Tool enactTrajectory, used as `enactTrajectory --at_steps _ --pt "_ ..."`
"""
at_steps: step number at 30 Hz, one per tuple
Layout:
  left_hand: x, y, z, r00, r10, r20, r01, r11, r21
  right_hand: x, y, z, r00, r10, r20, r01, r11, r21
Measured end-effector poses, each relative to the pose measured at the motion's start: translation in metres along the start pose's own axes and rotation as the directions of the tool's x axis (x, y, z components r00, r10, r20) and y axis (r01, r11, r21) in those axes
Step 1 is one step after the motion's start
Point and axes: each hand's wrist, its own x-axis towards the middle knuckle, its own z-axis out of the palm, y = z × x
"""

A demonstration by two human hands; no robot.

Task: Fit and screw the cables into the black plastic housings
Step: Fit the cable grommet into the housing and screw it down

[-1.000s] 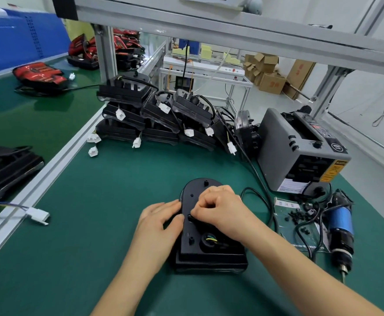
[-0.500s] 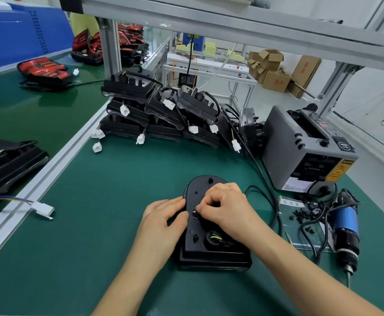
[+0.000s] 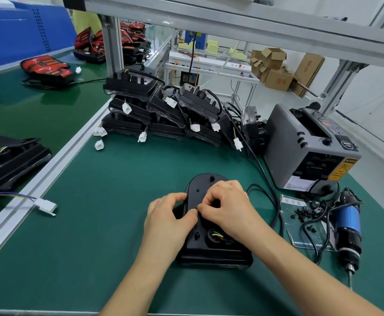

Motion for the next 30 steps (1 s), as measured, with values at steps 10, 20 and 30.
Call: enactTrajectory --at_steps 10,20,30 --pt "-0.009 0.004 -0.012 0.982 0.173 0.069 -0.174 0.985 0.010 -0.003 0.016 -0.010 1.000 -0.008 -0.022 0.009 0.997 0.075" --pt "-0.022 0.003 -0.024 0.775 0.600 0.199 -0.517 0.422 0.745 -0.031 0.030 -0.011 0.980 -0.154 -0.124 0.148 0.987 -0.055" --pt "-0.027 0.000 -0.019 0.874 0.427 0.232 -0.467 0.608 0.642 -0.035 0.034 -0.003 0.973 -0.129 -0.191 0.137 0.990 0.031"
